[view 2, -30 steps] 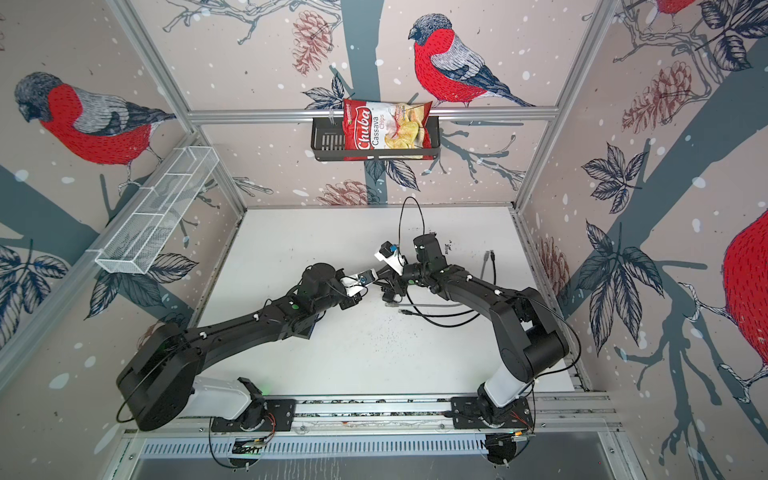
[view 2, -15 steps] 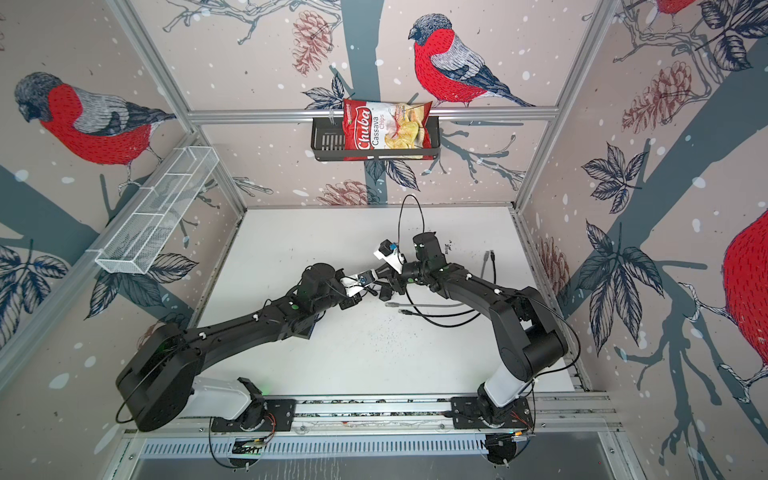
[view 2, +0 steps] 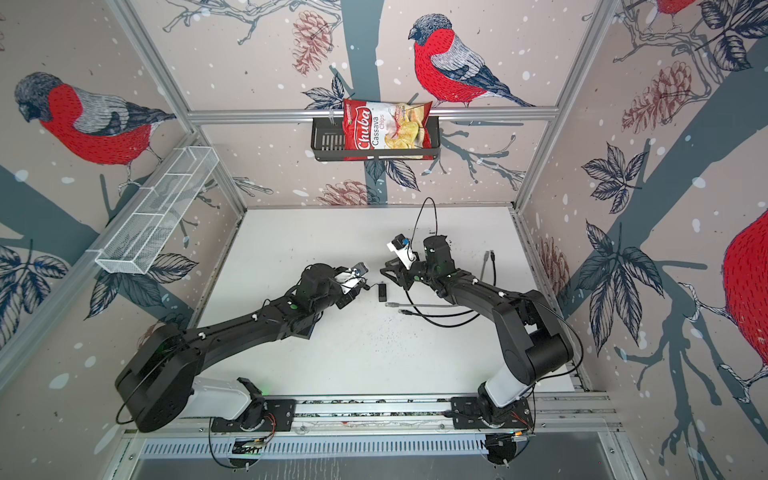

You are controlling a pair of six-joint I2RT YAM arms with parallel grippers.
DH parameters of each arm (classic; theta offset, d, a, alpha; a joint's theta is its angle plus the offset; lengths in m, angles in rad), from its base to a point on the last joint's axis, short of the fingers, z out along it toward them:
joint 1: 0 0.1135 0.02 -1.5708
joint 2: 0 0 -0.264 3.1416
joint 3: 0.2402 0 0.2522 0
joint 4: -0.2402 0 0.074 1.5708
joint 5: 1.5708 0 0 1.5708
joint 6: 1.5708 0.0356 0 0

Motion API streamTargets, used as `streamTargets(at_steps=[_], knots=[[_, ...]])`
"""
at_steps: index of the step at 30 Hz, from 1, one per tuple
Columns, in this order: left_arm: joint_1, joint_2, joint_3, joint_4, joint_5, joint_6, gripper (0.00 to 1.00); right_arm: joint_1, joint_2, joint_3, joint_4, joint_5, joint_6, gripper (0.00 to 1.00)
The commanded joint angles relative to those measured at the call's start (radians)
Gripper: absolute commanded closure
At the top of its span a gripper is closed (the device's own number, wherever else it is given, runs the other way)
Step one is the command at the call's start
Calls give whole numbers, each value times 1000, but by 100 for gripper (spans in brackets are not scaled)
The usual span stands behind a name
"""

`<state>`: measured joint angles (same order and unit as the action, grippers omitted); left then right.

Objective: Insert the plug into the switch port

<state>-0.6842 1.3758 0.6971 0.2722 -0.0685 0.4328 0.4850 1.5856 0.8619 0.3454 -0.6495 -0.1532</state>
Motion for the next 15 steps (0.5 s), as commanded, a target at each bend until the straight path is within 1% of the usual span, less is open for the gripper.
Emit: streamTargets(at_steps=[1,2,3,4,5,8,11,13,14,15], knots=[[20,-20,-14,-4,-31,-118,41,12,-30,0,99,212,61,57],[30,-26,-19,5,-27,-138,38,14,-40,-2,109,261,72,53],[38,-33,-25,16,-32,-157,35,14,-51,-4,121,303,86,44],[45,-38,-29,23,-33,-174,33,14,-59,-7,138,350,102,3],[50,-42,-30,28,-34,-188,30,14,-69,-11,160,395,124,0],[56,-39,-23,22,-53,-216,24,9,-95,-20,205,481,173,0],[67,-17,12,-32,-70,-257,18,-2,-104,-13,220,564,278,1],[93,12,52,-103,-57,-309,13,-17,-108,-11,209,625,369,1],[110,33,79,-154,-34,-332,8,-34,-107,-5,196,621,406,1],[121,58,117,-206,-26,-348,6,-55,-101,0,188,572,415,1]])
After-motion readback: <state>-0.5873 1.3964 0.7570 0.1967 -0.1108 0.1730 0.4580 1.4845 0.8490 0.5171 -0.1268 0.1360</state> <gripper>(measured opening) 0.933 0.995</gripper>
